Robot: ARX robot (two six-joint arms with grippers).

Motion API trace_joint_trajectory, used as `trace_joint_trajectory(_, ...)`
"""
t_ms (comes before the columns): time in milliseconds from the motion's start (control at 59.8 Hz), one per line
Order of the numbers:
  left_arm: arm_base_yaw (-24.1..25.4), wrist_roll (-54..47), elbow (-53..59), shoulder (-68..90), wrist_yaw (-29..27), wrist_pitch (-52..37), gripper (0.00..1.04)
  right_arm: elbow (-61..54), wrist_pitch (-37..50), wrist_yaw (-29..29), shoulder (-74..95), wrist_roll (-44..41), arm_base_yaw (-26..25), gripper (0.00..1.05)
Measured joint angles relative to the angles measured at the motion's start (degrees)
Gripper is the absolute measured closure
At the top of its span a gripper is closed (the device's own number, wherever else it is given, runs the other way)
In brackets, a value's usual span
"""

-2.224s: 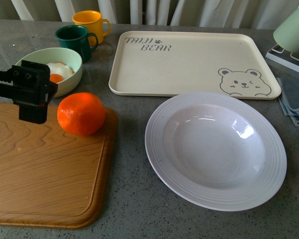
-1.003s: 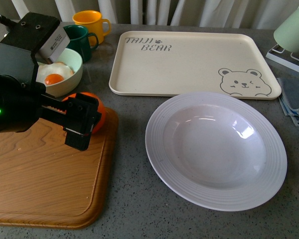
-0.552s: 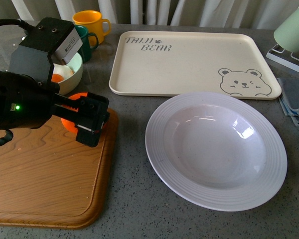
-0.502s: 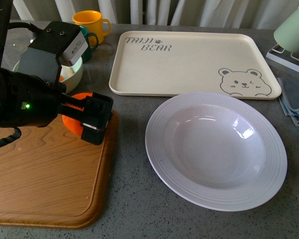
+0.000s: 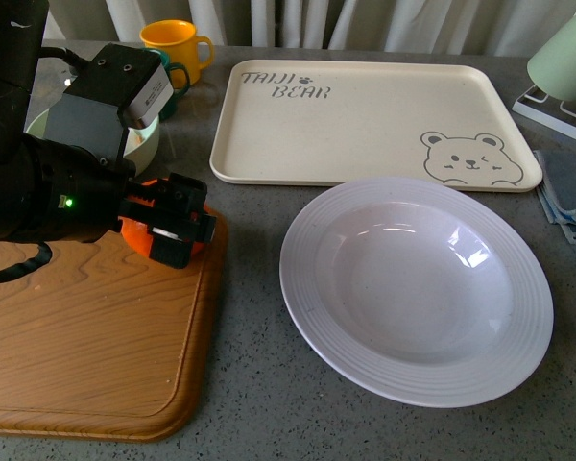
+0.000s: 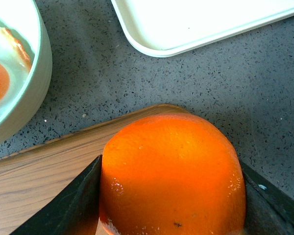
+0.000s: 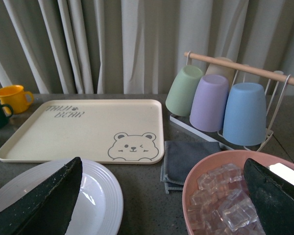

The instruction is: Place orange and plate with both arms

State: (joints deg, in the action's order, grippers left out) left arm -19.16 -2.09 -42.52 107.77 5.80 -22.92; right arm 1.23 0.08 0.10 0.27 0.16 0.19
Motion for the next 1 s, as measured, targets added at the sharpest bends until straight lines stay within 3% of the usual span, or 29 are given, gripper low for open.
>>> trace_joint_trajectory(284, -0.87, -0.31, -0.02, -4.74, 3.37, -0.68, 0.45, 0.0, 0.0, -0.02, 0.0, 0.0, 0.0, 0.09)
trace_joint_trajectory(602, -10.27, 0.42, -0.9, -5.25, 10.8, -2.45, 0.45, 0.0, 0.0, -0.02, 0.0, 0.0, 0.0, 0.09)
trace_joint_trajectory(1003, -16.66, 1.33, -6.27, 1.73, 11.78, -4.22, 0.45, 0.0, 0.0, 0.0, 0.0, 0.0, 0.0, 0.09)
